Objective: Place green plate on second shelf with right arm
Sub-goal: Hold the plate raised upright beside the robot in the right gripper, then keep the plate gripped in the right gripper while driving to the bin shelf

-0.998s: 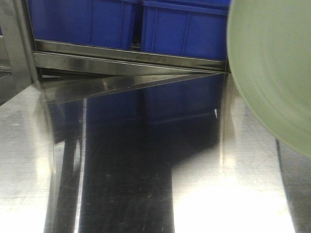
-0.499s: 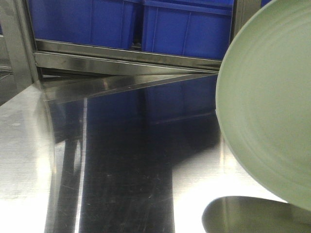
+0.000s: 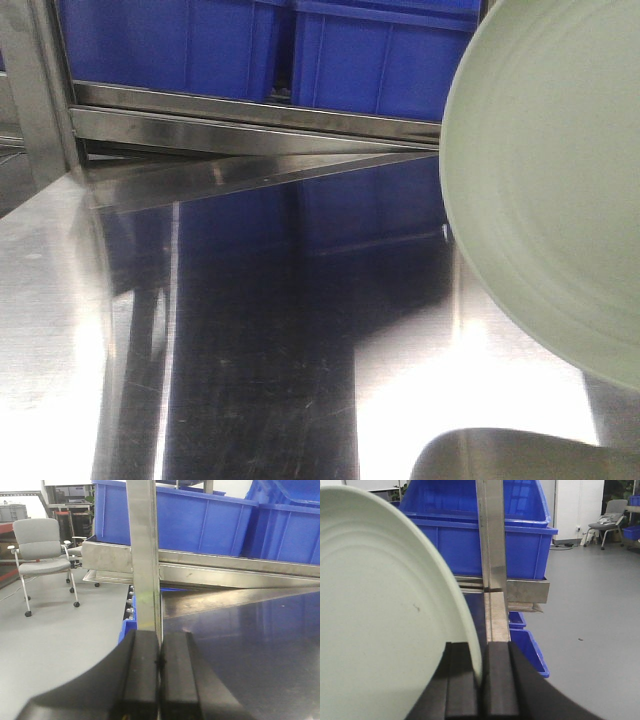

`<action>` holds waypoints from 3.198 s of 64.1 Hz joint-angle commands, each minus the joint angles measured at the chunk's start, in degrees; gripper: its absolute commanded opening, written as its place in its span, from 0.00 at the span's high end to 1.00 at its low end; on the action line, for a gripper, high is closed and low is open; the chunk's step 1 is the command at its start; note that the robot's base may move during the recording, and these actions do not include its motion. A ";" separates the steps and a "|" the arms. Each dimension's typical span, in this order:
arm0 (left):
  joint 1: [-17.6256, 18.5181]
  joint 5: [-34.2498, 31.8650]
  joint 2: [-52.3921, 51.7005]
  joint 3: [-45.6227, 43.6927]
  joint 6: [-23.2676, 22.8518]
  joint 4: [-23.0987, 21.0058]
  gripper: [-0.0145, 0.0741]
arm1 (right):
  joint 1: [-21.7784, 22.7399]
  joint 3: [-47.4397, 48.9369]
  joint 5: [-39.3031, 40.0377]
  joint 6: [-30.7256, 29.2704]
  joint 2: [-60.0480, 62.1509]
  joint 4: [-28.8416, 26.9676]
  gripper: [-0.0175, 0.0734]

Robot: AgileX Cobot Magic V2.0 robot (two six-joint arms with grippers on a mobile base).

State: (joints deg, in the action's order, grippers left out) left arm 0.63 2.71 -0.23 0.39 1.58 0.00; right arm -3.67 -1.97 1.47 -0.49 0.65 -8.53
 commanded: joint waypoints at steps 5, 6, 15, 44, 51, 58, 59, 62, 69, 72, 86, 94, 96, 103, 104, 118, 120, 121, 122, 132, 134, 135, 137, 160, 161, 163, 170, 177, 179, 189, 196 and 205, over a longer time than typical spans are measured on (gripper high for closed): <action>0.17 -4.37 -1.18 2.27 -0.09 0.00 0.69 | 0.33 1.46 6.93 -0.25 0.74 -1.05 0.74; 0.17 -4.37 -1.18 2.27 -0.09 0.00 0.69 | 0.33 1.46 6.93 -0.25 0.74 -1.05 0.74; 0.17 -4.37 -1.18 2.27 -0.09 0.00 0.69 | 0.33 1.46 6.93 -0.25 0.74 -1.05 0.74; 0.17 -4.37 -1.07 2.27 -0.09 0.00 0.69 | 0.33 1.46 6.87 -0.25 0.70 -1.05 0.74; 0.17 -4.37 -1.07 2.27 -0.09 0.00 0.69 | 0.33 1.46 6.83 -0.25 0.70 -1.05 0.74; 0.17 -4.37 -0.87 2.27 -0.09 0.00 0.69 | 0.33 1.46 6.81 -0.25 0.63 -1.05 0.74; 0.17 -4.52 -0.74 2.27 -0.09 0.00 0.69 | 0.33 1.46 6.81 -0.25 0.63 -1.05 0.74; 0.17 -4.35 -0.74 2.27 -0.09 0.00 0.69 | 0.33 1.46 6.72 -0.25 0.62 -1.05 0.74; 0.17 -4.31 -0.74 2.27 -0.09 0.00 0.69 | 0.33 1.46 6.72 -0.25 0.62 -1.05 0.74; 0.17 -4.31 -0.74 2.27 -0.09 0.00 0.69 | 0.33 1.46 6.72 -0.25 0.62 -1.05 0.74; 0.17 -4.31 -0.74 2.27 -0.09 0.00 0.69 | 0.33 1.46 6.72 -0.25 0.62 -1.05 0.74; 0.17 -4.31 -0.74 2.27 -0.09 0.00 0.69 | 0.33 1.46 6.72 -0.25 0.62 -1.05 0.74; 0.17 -4.31 -0.74 2.27 -0.09 0.00 0.69 | 0.33 1.46 6.72 -0.25 0.62 -1.05 0.74; 0.31 -4.31 -0.74 2.27 -0.09 0.00 0.69 | 0.33 1.46 6.72 -0.25 0.62 -1.05 0.74; 0.31 -4.31 -0.74 2.27 -0.09 0.00 0.69 | 0.33 1.46 6.72 -0.25 0.62 -1.05 0.74; 0.31 -4.31 -0.74 2.27 -0.09 0.00 0.69 | 0.33 1.46 6.72 -0.25 0.62 -1.05 0.74; 0.31 -4.31 -0.74 2.27 -0.09 0.00 0.69 | 0.33 1.46 6.72 -0.25 0.62 -1.05 0.74; 0.31 -4.31 -0.74 2.27 -0.09 0.00 0.69 | 0.33 1.46 6.72 -0.25 0.62 -1.05 0.74; 0.31 -4.31 -0.74 2.27 -0.09 0.00 0.69 | 0.33 1.46 6.72 -0.25 0.62 -1.05 0.74; 0.31 -4.31 -0.74 2.27 -0.09 0.00 0.69 | 0.33 1.46 6.72 -0.25 0.62 -1.05 0.74; 0.31 -4.31 -0.84 2.27 -0.09 0.00 0.69 | 0.33 1.46 6.72 -0.25 0.62 -1.05 0.74; 0.31 -4.31 -0.84 2.27 -0.09 0.00 0.69 | 0.33 1.46 6.72 -0.25 0.62 -1.05 0.74; 0.31 -4.31 -0.84 2.27 -0.09 0.00 0.69 | 0.33 1.46 6.72 -0.25 0.62 -1.05 0.74; 0.31 -4.31 -0.84 2.27 -0.09 0.00 0.69 | 0.33 1.46 6.72 -0.25 0.62 -1.05 0.74; 0.31 -4.31 -0.84 2.27 -0.09 0.00 0.69 | 0.33 1.46 6.72 -0.25 0.62 -1.05 0.74; 0.31 -4.31 -0.84 2.27 -0.09 0.00 0.69 | 0.33 1.46 6.72 -0.25 0.62 -1.05 0.74; 0.31 -4.31 -0.84 2.27 -0.09 0.00 0.69 | 0.33 1.46 6.72 -0.25 0.62 -1.05 0.74; 0.31 -4.31 -0.84 2.27 -0.09 0.00 0.69 | 0.33 1.46 6.72 -0.25 0.62 -1.05 0.74; 0.31 -4.31 -0.84 2.27 -0.09 0.00 0.69 | 0.33 1.46 6.72 -0.25 0.62 -1.05 0.74; 0.31 -4.31 -0.84 2.27 -0.09 0.00 0.69 | 0.33 1.46 6.72 -0.25 0.62 -1.05 0.74; 0.31 -4.31 -0.84 2.27 -0.09 0.00 0.69 | 0.33 1.46 6.72 -0.25 0.62 -1.05 0.74; 0.31 -4.31 -0.84 2.27 -0.09 0.00 0.69 | 0.33 1.46 6.72 -0.25 0.62 -1.05 0.74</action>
State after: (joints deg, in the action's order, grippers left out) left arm 0.63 3.05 -0.23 0.39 1.58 0.00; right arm -3.67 -2.01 1.78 -0.78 0.65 -8.91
